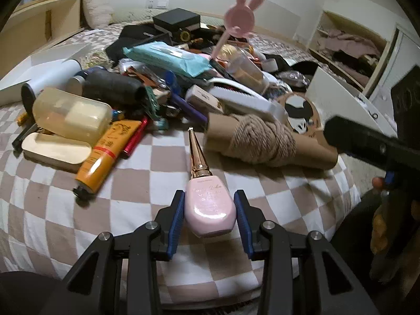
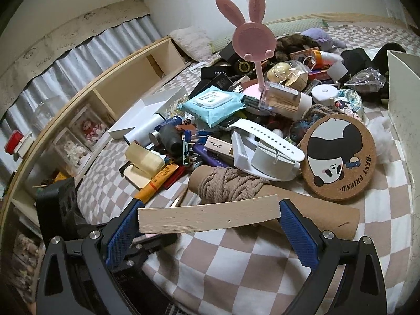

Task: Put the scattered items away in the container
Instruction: 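Carry the pink bottle and wooden strip with both tools over the white container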

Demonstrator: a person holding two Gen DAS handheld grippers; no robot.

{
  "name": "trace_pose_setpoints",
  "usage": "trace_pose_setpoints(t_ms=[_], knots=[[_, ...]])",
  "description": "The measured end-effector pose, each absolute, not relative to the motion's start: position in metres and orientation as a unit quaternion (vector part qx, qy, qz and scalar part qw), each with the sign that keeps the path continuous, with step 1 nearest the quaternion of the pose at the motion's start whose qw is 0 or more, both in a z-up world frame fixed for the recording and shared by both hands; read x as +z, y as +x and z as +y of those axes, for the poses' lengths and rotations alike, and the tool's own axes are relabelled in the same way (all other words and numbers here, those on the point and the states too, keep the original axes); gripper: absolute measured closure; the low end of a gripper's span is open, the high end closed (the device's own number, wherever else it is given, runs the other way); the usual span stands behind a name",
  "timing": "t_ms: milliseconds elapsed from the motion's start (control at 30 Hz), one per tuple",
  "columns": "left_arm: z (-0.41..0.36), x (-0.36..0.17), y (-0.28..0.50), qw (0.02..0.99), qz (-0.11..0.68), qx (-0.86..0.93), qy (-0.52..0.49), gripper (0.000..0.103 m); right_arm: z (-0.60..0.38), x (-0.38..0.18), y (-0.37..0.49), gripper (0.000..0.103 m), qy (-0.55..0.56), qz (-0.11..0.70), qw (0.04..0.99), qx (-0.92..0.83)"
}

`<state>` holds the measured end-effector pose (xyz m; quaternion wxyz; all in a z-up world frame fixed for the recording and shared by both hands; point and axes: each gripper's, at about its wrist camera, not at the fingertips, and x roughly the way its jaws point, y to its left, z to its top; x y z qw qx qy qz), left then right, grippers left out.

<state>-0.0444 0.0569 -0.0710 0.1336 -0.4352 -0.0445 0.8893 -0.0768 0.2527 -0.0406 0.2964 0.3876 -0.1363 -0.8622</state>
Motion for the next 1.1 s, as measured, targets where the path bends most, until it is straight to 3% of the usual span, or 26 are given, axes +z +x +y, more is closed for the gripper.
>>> trace_pose_setpoints(t_ms=[400,667,867,1100], knots=[[0.038,-0.04,-0.05,0.121,-0.071,0.905,-0.401,0.065,0.258,-0.033,-0.074,0.002,0.371,-0.154,0.306,-0.863],[0.051,-0.007,-0.057,0.151,-0.083,0.915,-0.365,0.065,0.283,0.016,-0.064,0.002,0.294,-0.172,0.317,-0.885],[0.076,0.023,-0.064,0.189,-0.083,0.919,-0.334,0.065,0.344,0.064,-0.055,0.002,0.235,-0.189,0.279,-0.912],[0.115,0.049,-0.072,0.243,-0.082,0.916,-0.31,0.065,0.44,0.093,-0.043,0.002,0.215,-0.216,0.159,-0.939]])
